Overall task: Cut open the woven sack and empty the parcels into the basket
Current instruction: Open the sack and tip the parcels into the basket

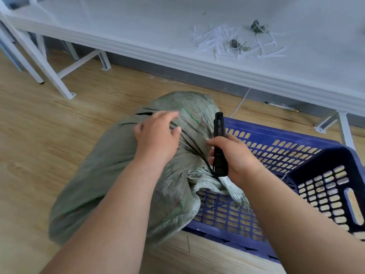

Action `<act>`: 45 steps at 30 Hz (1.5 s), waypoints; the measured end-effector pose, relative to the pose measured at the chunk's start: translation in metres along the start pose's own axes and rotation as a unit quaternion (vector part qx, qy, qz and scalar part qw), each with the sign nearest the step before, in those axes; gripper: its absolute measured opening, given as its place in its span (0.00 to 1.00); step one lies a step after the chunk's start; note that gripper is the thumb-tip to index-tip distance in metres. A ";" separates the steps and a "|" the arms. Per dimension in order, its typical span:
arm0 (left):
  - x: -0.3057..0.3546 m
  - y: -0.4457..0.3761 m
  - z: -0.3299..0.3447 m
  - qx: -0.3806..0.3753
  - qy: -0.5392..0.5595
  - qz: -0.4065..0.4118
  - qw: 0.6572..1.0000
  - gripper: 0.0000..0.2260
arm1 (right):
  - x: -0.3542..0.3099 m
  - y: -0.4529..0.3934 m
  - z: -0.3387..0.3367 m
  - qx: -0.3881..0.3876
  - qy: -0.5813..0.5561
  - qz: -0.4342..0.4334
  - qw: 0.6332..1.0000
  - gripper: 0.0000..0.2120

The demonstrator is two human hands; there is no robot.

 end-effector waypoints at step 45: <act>-0.094 -0.091 -0.039 0.002 -0.066 -0.103 0.993 0.07 | -0.053 -0.007 0.074 0.033 0.399 -0.244 0.883 0.06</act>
Point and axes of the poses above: each hand's wrist, its own y-axis away from the middle knuckle, its own z-axis out of the palm, x = y × z, the point moved 1 cm from there along -y, towards the middle knuckle, and after that the axes turned 5 degrees about x, right-handed, at the moved point
